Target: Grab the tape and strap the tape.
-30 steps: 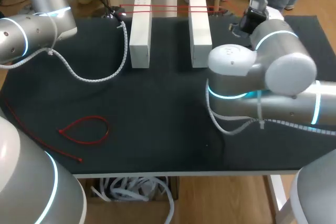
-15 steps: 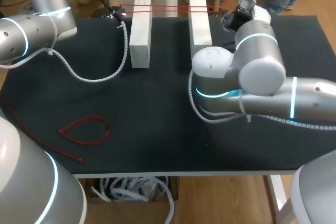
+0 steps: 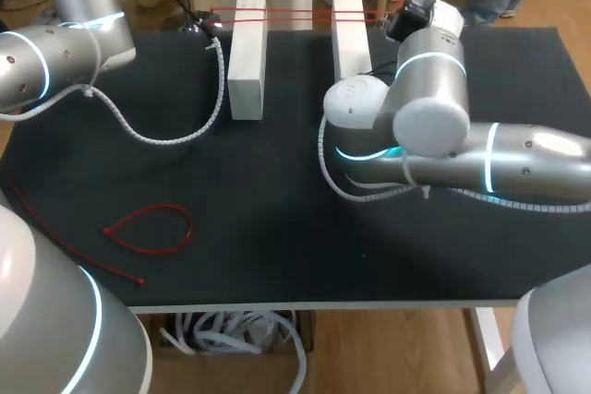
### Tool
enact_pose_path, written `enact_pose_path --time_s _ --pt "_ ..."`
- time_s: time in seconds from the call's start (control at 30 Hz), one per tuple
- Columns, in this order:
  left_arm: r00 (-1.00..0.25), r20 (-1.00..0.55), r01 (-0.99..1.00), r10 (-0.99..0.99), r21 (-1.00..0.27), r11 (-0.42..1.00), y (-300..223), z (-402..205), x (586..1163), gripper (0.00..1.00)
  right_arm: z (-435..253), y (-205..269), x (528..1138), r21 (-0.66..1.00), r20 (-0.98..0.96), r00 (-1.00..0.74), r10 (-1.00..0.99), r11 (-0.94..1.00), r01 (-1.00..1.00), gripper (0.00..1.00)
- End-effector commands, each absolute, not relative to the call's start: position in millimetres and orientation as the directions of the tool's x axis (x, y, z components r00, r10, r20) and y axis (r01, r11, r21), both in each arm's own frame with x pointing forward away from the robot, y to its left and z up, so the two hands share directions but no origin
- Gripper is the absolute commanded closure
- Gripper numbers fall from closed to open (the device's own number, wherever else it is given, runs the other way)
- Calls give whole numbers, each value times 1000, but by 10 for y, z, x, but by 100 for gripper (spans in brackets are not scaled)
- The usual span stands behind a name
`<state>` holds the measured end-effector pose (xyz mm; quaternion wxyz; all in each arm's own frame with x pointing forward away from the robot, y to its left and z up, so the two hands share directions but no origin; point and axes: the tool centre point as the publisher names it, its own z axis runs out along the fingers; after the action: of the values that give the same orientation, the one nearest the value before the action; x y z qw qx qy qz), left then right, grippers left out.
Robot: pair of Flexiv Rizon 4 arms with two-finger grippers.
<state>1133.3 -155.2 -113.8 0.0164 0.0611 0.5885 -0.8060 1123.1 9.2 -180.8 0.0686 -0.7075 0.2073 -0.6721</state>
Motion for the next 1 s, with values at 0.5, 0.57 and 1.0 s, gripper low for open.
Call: enact_pose_path --time_s 0.5,0.57,1.0 --pt "-992 -117 100 39 -948 -302 -1556 -1120 11306 100 -1850 -183 11304 -317 941 62 -332 -932 -176 18" --pt "-992 -117 100 39 -948 -302 -1556 -1120 11306 100 -1843 -233 11286 -313 942 65 -328 -935 -168 18" --pt "-992 -117 100 39 -948 -302 -1556 -1120 11306 100 -1864 -367 11259 -293 947 81 -310 -941 -171 18"
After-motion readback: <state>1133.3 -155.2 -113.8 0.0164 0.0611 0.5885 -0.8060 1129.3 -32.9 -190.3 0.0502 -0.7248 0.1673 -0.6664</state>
